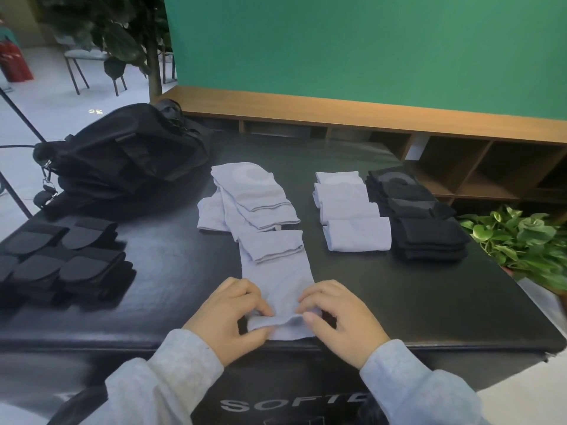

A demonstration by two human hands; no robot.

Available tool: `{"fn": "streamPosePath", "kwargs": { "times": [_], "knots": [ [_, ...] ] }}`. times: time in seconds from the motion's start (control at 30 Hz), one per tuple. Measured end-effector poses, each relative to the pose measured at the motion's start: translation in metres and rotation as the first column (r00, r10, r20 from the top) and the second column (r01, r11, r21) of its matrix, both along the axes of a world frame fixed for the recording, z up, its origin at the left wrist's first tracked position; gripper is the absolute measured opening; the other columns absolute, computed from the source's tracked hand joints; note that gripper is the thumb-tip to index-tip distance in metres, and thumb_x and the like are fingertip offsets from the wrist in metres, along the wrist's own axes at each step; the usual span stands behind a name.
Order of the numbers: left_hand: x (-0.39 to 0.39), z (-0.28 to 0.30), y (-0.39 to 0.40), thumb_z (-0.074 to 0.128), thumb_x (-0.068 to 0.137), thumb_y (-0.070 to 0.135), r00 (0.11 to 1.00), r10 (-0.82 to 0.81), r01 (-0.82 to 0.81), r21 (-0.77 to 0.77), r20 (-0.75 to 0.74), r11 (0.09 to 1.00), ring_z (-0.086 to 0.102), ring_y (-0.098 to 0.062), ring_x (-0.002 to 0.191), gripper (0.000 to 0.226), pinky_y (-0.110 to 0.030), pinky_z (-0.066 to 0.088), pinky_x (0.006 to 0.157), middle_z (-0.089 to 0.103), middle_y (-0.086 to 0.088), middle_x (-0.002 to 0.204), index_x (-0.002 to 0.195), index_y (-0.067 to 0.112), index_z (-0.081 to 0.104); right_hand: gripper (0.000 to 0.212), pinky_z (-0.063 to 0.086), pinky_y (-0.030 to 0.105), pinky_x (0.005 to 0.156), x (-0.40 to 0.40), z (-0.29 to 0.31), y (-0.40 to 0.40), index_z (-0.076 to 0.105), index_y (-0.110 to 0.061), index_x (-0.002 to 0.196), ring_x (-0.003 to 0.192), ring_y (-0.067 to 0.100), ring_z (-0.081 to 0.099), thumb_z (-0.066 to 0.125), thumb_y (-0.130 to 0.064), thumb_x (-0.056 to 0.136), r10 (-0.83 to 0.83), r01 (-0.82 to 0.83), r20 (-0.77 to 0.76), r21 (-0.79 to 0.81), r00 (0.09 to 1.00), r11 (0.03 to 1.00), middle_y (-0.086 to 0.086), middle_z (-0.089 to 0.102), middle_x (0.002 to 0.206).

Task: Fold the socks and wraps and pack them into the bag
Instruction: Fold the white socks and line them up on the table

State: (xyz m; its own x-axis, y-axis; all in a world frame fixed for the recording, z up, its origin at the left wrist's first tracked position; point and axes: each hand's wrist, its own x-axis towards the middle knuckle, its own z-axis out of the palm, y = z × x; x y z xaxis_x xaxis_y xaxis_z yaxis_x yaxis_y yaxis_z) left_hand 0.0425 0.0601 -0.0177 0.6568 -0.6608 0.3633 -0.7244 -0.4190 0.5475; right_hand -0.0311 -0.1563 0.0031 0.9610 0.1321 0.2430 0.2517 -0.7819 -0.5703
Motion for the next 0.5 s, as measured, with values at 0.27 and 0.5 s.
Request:
{"fn": "streamPosePath", "kwargs": {
  "times": [0.27,0.5],
  "knots": [
    [0.004,0.003,0.002,0.032,0.086,0.06,0.991,0.067,-0.07,-0.026,-0.113,0.997,0.046,-0.001,0.087,0.046,-0.016,0.037,0.078,0.053,0.02,0.092,0.072,0.025,0.059,0.026,0.037,0.009,0.084,-0.001,0.001,0.002,0.063,-0.03,0.097,0.099,-0.005,0.044,0.05,-0.044,0.08,-0.015,0.014,-0.013,-0.122,1.0,0.992,-0.023,0.055,0.101],
    [0.002,0.014,0.0,0.033,0.061,0.09,0.96,0.112,-0.116,-0.001,-0.257,0.993,0.05,0.0,0.092,0.052,-0.014,0.038,0.077,0.057,0.023,0.087,0.085,0.048,0.053,0.031,0.042,0.019,0.077,0.008,0.009,0.007,0.062,-0.015,0.085,0.087,0.002,0.048,0.049,-0.042,0.091,-0.169,0.174,-0.1,0.04,0.98,0.984,-0.009,0.059,0.084]
  ]
}}
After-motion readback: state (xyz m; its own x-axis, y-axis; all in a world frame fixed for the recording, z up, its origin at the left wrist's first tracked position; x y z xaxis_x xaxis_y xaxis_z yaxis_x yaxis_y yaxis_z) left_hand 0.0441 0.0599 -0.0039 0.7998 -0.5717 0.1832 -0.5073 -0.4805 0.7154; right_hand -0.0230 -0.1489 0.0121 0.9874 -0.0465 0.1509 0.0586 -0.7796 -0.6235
